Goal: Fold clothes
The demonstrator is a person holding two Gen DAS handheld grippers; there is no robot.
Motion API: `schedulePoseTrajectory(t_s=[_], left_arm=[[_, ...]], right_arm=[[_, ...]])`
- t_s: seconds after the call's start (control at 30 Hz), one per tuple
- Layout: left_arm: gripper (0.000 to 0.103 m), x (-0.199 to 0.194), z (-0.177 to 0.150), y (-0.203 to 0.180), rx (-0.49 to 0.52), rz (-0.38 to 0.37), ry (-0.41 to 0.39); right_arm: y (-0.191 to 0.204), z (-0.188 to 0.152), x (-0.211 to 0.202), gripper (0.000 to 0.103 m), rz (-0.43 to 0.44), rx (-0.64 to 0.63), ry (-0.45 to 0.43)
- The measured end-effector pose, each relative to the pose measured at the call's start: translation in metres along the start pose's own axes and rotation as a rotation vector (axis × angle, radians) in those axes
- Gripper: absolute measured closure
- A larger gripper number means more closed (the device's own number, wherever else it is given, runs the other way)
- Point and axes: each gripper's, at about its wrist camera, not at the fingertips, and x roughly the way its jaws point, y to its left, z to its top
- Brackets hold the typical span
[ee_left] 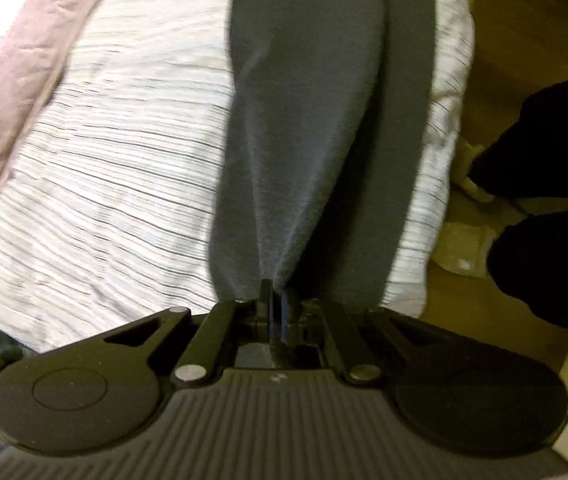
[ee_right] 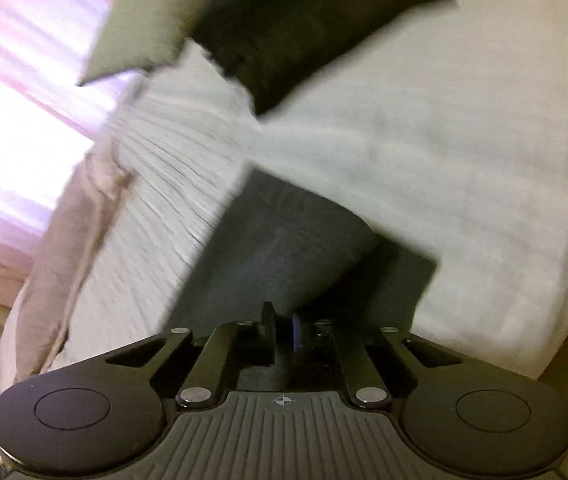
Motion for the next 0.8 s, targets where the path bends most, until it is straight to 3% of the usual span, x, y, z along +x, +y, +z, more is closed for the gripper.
schedulePoseTrajectory(t_s=[0.1, 0.13, 0.33, 0.37, 0.43, 0.47, 0.5, 0.8], left_arm=[[0.101, -0.025, -0.001, 0.016, -0.093, 0.091, -0.046], [0.102, -0.028, -0.004, 0.012, -0.078, 0.096, -0.039], [0.102, 0.004, -0.019, -0.047, 0.009, -0.030, 0.059], [0.102, 0.010, -0.020, -0.057, 0.022, -0.045, 0.069], [0.101, 0.019, -0.020, -0.073, 0.041, -0.054, 0.089], [0.101, 0.021, -0.020, -0.076, 0.046, -0.044, 0.092], [0.101, 0.021, -0.021, -0.077, 0.039, -0.038, 0.095], [0.090, -0.002, -0.049, -0.059, -0.154, -0.010, 0.145]], right_arm=[[-0.005, -0.004, -0.005, 0.102, -0.048, -0.051, 0.007], [-0.007, -0.006, -0.007, 0.102, -0.064, -0.069, 0.009], [-0.009, -0.019, 0.000, 0.101, -0.134, -0.122, 0.016], [-0.005, -0.023, -0.002, 0.094, -0.140, -0.131, 0.016], [0.003, -0.031, -0.011, 0.068, -0.148, -0.154, 0.018], [0.008, -0.036, -0.016, 0.047, -0.153, -0.166, 0.019], [0.012, -0.040, -0.020, 0.043, -0.157, -0.178, 0.020], [0.083, -0.099, -0.034, 0.043, -0.133, -0.422, 0.073]])
